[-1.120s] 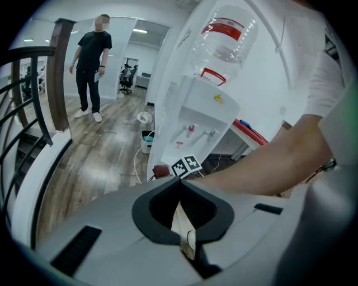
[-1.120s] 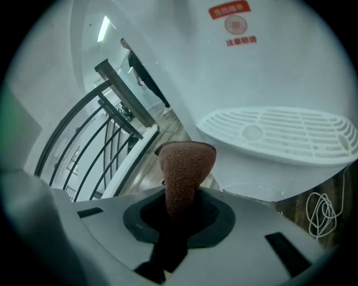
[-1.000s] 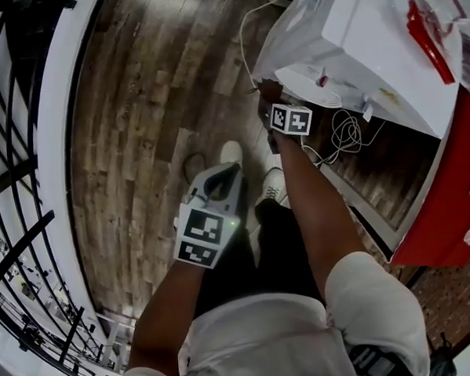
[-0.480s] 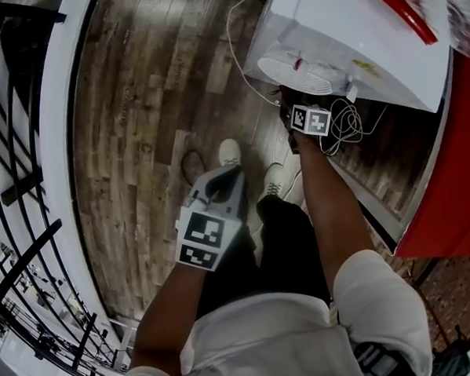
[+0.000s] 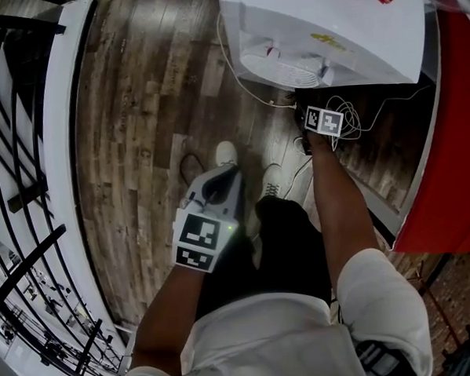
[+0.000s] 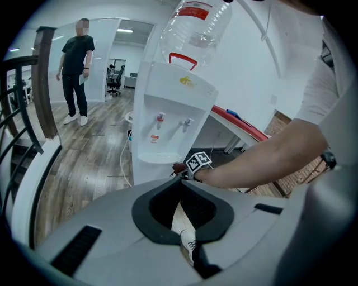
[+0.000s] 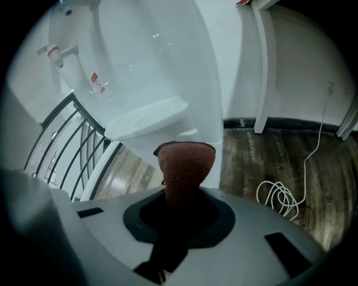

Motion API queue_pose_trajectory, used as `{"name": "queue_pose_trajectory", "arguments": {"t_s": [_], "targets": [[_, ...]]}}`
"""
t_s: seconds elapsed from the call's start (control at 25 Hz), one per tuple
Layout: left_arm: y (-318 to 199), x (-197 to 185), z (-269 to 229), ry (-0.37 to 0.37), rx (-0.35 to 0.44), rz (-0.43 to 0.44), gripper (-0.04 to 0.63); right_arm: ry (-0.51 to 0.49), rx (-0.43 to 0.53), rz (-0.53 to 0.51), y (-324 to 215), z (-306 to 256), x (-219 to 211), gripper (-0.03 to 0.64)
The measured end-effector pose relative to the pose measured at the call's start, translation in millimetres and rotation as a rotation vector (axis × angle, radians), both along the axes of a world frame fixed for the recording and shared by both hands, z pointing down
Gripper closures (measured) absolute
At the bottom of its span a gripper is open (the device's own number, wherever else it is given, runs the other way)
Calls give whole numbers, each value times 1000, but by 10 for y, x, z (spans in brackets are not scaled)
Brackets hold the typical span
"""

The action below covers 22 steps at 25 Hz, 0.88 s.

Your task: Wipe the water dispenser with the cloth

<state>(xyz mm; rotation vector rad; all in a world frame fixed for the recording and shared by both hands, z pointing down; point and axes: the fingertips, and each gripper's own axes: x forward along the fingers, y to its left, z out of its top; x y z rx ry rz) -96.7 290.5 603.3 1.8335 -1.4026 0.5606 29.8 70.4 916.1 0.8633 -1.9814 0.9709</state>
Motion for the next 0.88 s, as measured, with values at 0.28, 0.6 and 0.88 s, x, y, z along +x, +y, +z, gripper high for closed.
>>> {"name": "queue_pose_trajectory", "arguments": {"t_s": [0.28, 0.6, 0.88], "targets": [[-3, 219, -108, -18, 18, 25, 606, -5, 6, 60, -12, -70, 276, 561], [66, 112, -567, 26, 36, -46, 606, -32, 13, 4, 275, -820, 251, 561], [65, -384, -1195, 16, 113, -136, 606, -266, 105, -222, 757, -2486, -358, 561]]}}
